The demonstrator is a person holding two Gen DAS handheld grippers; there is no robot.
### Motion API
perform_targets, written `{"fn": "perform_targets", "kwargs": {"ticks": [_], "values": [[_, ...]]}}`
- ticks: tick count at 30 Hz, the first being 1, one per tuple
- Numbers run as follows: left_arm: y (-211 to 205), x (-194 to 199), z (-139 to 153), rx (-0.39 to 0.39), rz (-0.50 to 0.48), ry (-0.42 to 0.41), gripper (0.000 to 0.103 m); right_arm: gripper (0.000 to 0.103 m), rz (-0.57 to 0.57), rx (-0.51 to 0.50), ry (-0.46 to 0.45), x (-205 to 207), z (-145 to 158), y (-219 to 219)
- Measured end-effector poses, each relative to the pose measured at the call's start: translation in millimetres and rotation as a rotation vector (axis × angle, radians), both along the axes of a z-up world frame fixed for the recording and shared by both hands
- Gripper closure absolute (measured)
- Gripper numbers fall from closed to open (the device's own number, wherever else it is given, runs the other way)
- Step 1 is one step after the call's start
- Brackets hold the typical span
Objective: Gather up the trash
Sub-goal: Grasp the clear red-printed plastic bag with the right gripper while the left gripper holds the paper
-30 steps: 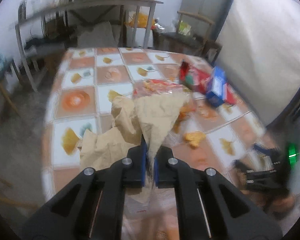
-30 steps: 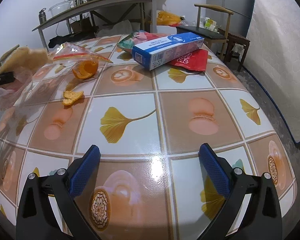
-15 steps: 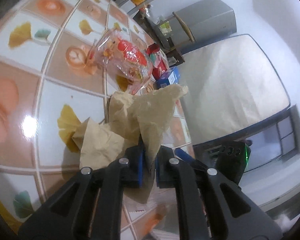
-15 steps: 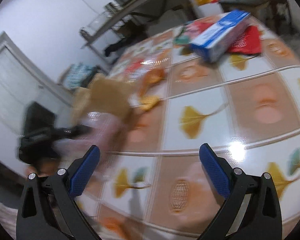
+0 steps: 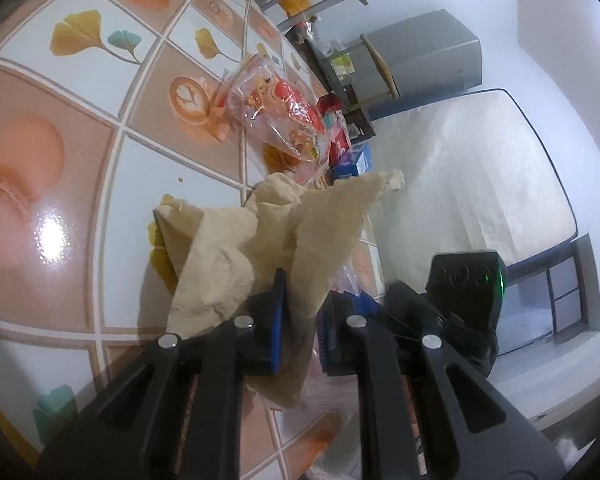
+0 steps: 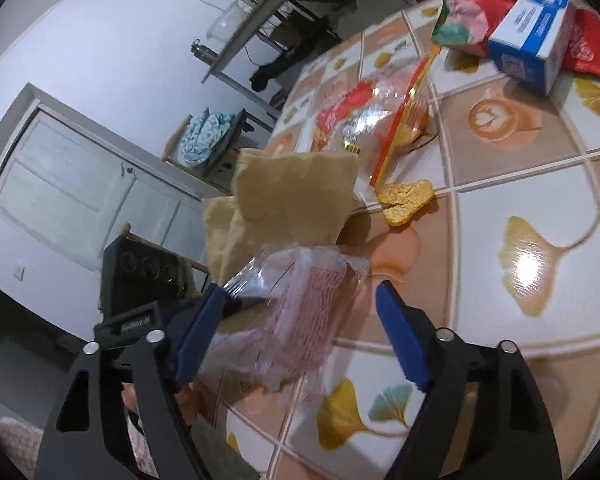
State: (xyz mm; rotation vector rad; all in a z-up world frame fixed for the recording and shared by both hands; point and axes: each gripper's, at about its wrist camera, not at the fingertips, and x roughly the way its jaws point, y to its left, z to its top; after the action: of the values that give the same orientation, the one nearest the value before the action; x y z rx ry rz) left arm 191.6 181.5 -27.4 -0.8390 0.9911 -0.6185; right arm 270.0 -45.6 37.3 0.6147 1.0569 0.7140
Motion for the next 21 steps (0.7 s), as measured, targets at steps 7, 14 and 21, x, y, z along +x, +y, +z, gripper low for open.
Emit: {"fn": "perform_targets", "kwargs": {"ticks": [7, 14, 21], "values": [[-2.1, -5.4, -10.8, 0.029, -0.001, 0.040, 0.097, 0.036, 0.008, -0.040, 0.052, 13.2, -16.3, 17.7], [-7.5, -5.3, -16.2, 0.046, -0.003, 0.038, 0.097, 0.049, 0.021, -0.043, 0.066, 9.4, -19.0, 20.0], [-15.7, -3.5, -5.7, 0.078, -0.012, 0.011, 0.097, 0.077, 0.014, -0.014, 0.069, 2.1, -21.1, 6.7]]}}
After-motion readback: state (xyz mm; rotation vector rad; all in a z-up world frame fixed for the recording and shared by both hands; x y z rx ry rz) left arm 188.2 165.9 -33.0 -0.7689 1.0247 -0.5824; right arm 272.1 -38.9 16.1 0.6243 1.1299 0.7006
